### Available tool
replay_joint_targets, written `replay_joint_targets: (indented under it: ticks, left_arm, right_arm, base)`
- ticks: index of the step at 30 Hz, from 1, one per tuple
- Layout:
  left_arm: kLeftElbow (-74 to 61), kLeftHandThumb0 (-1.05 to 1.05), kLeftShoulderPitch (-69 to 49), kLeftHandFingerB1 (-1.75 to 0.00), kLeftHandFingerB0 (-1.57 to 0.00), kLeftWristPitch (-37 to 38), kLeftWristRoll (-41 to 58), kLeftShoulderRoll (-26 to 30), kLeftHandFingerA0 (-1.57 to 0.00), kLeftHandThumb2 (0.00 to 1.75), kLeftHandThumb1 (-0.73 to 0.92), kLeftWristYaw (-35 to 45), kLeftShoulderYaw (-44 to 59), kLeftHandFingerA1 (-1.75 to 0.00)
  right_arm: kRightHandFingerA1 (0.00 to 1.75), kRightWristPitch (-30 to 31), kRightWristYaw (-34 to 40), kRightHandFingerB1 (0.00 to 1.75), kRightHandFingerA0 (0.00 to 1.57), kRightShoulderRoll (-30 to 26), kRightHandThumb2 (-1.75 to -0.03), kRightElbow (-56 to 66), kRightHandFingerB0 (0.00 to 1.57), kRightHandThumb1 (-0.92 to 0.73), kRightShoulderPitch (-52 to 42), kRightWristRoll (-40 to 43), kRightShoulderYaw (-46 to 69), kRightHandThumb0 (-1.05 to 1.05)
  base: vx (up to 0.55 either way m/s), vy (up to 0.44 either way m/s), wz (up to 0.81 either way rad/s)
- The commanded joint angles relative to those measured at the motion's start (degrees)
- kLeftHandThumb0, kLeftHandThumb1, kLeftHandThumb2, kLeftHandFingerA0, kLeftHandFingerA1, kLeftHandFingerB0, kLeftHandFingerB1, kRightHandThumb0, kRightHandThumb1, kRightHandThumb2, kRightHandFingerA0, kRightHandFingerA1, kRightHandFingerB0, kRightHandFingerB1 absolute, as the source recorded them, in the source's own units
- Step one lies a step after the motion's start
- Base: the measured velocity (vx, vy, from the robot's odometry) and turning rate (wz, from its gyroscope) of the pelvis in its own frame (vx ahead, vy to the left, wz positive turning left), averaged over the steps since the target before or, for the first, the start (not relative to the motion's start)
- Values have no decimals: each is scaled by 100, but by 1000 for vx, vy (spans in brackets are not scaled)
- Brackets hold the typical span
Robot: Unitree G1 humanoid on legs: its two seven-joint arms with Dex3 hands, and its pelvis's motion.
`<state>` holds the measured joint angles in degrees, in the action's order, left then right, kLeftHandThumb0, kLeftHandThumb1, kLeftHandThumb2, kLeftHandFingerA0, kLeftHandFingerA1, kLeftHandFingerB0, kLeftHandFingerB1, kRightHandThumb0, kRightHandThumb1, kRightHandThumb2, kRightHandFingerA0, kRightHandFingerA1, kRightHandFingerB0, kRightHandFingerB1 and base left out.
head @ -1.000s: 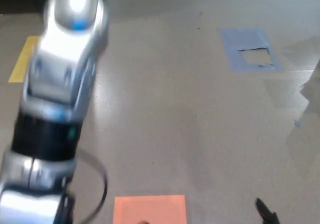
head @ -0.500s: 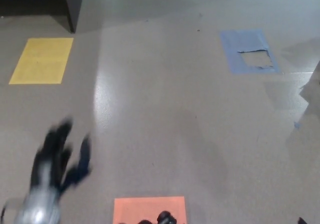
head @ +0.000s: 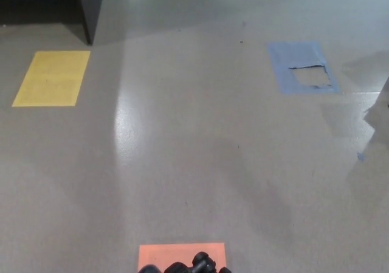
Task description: A phone stand is kept on the floor and the robot uses both its hands to grab it and uses its left hand to extend the phone stand by pulling it upwards
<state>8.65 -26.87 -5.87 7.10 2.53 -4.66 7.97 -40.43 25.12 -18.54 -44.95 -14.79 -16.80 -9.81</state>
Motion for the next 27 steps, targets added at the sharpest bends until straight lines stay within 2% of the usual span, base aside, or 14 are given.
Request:
replay_joint_targets:
  ticks: [1, 3, 4, 5, 6, 7, 8, 13, 14, 16, 17, 19, 20, 27]
  left_arm:
    - [45, -89, -1944, -42, -17, 4236, 673, 123, 0, 112, 75, 1630, 754, -25]
    - [29, -86, -1912, -43, -18, 4246, 671, 152, 0, 112, 74, 1633, 765, -27]
    - [59, -89, -1885, -28, -16, 4267, 652, 168, -9, 73, 86, 1622, 767, -24]
    - [99, -86, -1862, -45, -18, 4281, 639, 185, 0, 112, 71, 1637, 757, -35]
    - [93, -86, -1889, -45, -18, 4255, 662, 173, 0, 112, 71, 1684, 738, -35]
    - [109, -89, -1888, -28, -20, 4278, 662, 170, -13, 69, 91, 1693, 733, -26]
    - [143, -38, -1893, -46, 0, 4348, 637, 165, 0, 105, 41, 1703, 700, -48]
    - [306, -37, -1842, -47, 0, 4549, 501, 236, 0, 106, 44, 1681, 636, -49]
    - [310, -84, -1841, -28, -15, 4567, 535, 232, -15, 68, 89, 1727, 631, -26]
    - [377, -83, -1820, -26, -12, 4673, 502, 240, -15, 69, 89, 1713, 631, -25]
    - [441, -78, -1797, -37, -3, 4767, 471, 249, -5, 109, 70, 1700, 631, -41]
    - [450, -84, -1784, -38, 0, 4855, 493, 220, -10, 109, 73, 1697, 645, -43]
    - [477, -90, -1767, -36, -5, 4885, 554, 210, -6, 109, 77, 1763, 647, -39]
    - [636, -90, -1746, -38, -5, 4937, 523, 248, -5, 110, 78, 1823, 635, -37]
  right_arm:
    - [34, -179, -58, 16, 0, -1326, -73, 633, 0, -90, -553, -1289, -215, -105]
    - [28, -223, -33, 12, 0, -1315, -72, 588, 0, -90, -507, -1330, -264, -105]
    - [30, -232, -33, 11, 0, -1301, -72, 588, 0, -89, -497, -1322, -267, -105]
    - [29, -244, -16, 16, 0, -1255, -72, 583, 0, -85, -472, -1301, -276, -105]
    - [29, -241, 9, 16, 0, -1215, -72, 575, 0, -85, -455, -1289, -282, -105]
    - [39, -215, 8, 14, 0, -1206, -73, 590, 0, -82, -463, -1287, -283, -105]
    - [51, -154, 59, 23, 0, -1177, -72, 615, 0, -78, -490, -1304, -285, -105]
    - [55, -39, 187, 29, 0, -1132, -70, 714, 0, -81, -619, -1354, -268, -105]
    - [55, -25, 191, 30, 0, -1124, -73, 741, 0, -83, -645, -1362, -262, -105]
    - [51, 16, 236, 28, 0, -1121, -71, 758, 0, -78, -655, -1412, -264, -105]
    - [50, 5, 294, 23, 0, -1129, -70, 698, 0, -83, -635, -1451, -280, -105]
    - [54, 35, 333, 29, 0, -1117, -72, 674, 0, -81, -629, -1477, -288, -105]
    - [57, 81, 310, 31, 0, -1124, -73, 699, 0, -90, -639, -1485, -287, -105]
    - [62, -66, 313, 35, 0, -1142, -87, 598, 0, -92, -681, -1426, -235, -105]
  base:
    - [0, 0, 0]
    - [0, 0, 0]
    - [0, 0, 0]
    - [0, 0, 0]
    - [0, 0, 0]
    - [0, 0, 0]
    - [0, 0, 0]
    - [0, 0, 0]
    - [0, 0, 0]
    - [0, 0, 0]
    - [0, 0, 0]
    - [0, 0, 0]
    - [0, 0, 0]
    - [0, 0, 0]
